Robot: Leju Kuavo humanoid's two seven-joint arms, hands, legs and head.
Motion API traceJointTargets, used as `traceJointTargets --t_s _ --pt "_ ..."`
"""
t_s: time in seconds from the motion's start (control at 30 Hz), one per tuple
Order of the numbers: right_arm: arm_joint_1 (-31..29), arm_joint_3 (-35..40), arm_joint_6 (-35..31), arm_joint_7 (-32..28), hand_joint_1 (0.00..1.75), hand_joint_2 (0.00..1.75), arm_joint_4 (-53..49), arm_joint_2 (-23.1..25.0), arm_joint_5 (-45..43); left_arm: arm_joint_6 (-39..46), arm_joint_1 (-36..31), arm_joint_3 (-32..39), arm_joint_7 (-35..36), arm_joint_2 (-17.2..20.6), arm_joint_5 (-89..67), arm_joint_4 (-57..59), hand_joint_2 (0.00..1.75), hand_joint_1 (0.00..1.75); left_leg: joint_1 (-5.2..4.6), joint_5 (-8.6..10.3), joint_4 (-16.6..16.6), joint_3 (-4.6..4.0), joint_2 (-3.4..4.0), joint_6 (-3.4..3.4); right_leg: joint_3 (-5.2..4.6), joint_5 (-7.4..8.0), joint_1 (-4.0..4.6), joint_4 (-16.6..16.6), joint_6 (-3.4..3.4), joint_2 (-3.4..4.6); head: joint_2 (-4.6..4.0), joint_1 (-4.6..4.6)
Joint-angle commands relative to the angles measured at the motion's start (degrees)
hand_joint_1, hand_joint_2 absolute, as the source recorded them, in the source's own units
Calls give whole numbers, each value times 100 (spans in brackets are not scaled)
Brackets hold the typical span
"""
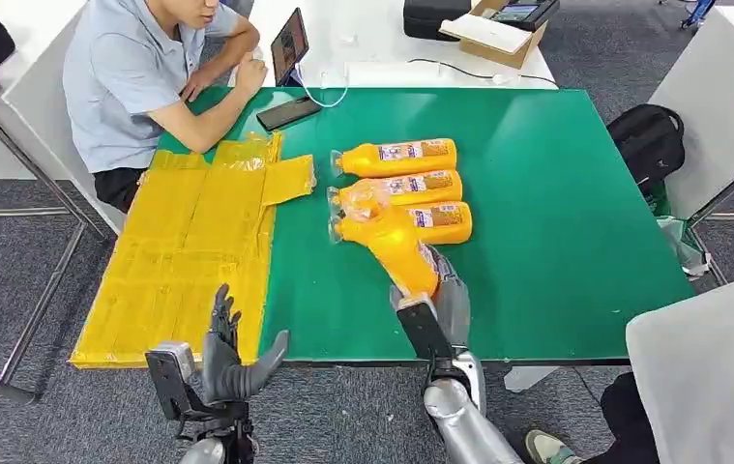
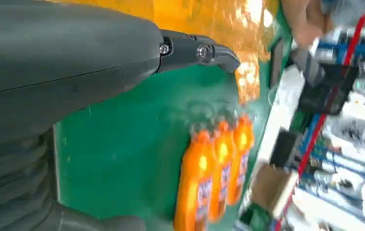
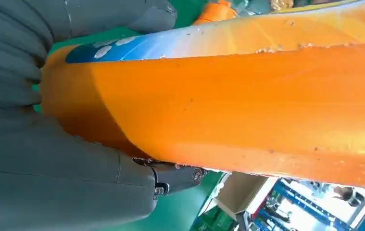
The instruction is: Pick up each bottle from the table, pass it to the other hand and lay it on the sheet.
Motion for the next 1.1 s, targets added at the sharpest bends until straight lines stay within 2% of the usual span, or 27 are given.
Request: traceJointTargets --t_s 0.03,0.13,0.3,0.33,0.37,0.4,0.5,1.1 --pt "-250 1330 541 249 175 175 408 -185 857 -519 -85 -572 74 367 -13 10 175 0 4 -3 -3 10 13 -7 7 0 5 -3 -10 8 0 2" --pt "-289 1880 380 284 175 175 555 -147 1468 -614 -132 -430 236 257 208 116 175 0 6 -6 -4 17 15 -10 10 -2 8 -3 -14 8 0 0" --pt "-279 1907 351 296 175 175 566 -122 1493 -618 -142 -420 241 261 216 119 175 0 13 -9 -3 20 15 -10 15 -5 13 -4 -15 7 0 0" --pt "-340 2131 -113 279 171 175 637 -203 2012 -792 -156 -374 477 240 478 146 175 0 10 -5 -6 16 8 -7 10 -4 9 -5 -12 1 0 0" --pt "-389 2289 -79 299 175 175 764 -198 2089 -857 -184 -316 574 200 637 180 175 0 8 -1 -5 6 2 -5 2 -2 7 -3 -8 -3 0 2" --pt "-394 2345 104 285 173 175 846 -109 1857 -856 -218 -289 597 189 689 213 175 0 10 -4 -5 15 4 -6 12 -3 9 -5 -11 -2 0 2" --pt "-479 2588 -135 334 175 175 1056 -4 2105 -796 -262 -229 624 164 733 257 175 0 8 -2 -6 7 6 -6 6 -1 7 -4 -10 2 0 2" --pt "-658 3006 252 478 171 175 1464 142 1929 -653 -234 -30 584 105 1024 54 175 0 6 -1 -4 -1 4 -5 -4 -1 5 -2 -7 1 0 2"
